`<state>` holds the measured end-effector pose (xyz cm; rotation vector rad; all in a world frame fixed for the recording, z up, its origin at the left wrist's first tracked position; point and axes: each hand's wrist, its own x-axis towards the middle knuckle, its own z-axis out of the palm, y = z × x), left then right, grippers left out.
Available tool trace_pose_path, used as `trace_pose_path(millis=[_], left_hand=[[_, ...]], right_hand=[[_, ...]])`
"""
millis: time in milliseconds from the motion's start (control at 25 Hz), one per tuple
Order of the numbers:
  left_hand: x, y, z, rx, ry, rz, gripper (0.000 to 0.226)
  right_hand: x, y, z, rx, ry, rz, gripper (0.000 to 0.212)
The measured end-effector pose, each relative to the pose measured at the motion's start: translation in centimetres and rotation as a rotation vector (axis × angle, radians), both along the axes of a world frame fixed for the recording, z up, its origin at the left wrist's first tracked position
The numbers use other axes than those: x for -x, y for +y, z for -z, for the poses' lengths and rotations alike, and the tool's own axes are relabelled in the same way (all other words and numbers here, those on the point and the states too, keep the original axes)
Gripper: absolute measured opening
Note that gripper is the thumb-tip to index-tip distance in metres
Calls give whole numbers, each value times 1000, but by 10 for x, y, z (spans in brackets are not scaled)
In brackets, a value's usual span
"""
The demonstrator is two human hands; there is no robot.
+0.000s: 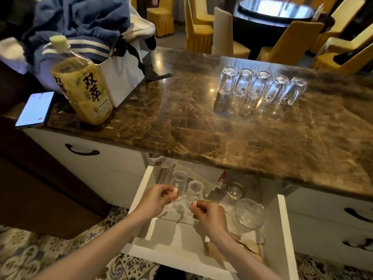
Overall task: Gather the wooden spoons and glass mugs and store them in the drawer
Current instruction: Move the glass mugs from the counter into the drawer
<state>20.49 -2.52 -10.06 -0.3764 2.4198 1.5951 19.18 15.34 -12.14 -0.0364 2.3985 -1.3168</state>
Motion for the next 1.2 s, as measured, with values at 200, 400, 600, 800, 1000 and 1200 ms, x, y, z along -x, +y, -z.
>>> trace_pose_path(millis=[200, 400, 600, 800, 1000, 1200], left_hand=[[14, 10, 13, -44, -12, -134, 7], [17, 1, 24, -135, -53, -194, 20], [23, 1, 34, -173, -97, -268, 14], [29, 0, 38, -94, -152, -330, 17], [39, 2, 37, -26, -147, -300, 6], [39, 0, 41, 51, -206, -274, 10]], right_hand=[[24, -8, 11, 31, -24, 73, 13], [35, -28, 19, 16, -26, 100, 14], [32, -39, 32, 1, -30, 132, 16], [38, -47, 36, 7, -9, 111, 11], [46, -50, 40, 10, -6, 125, 10], [48, -62, 44, 48, -79, 180, 7]])
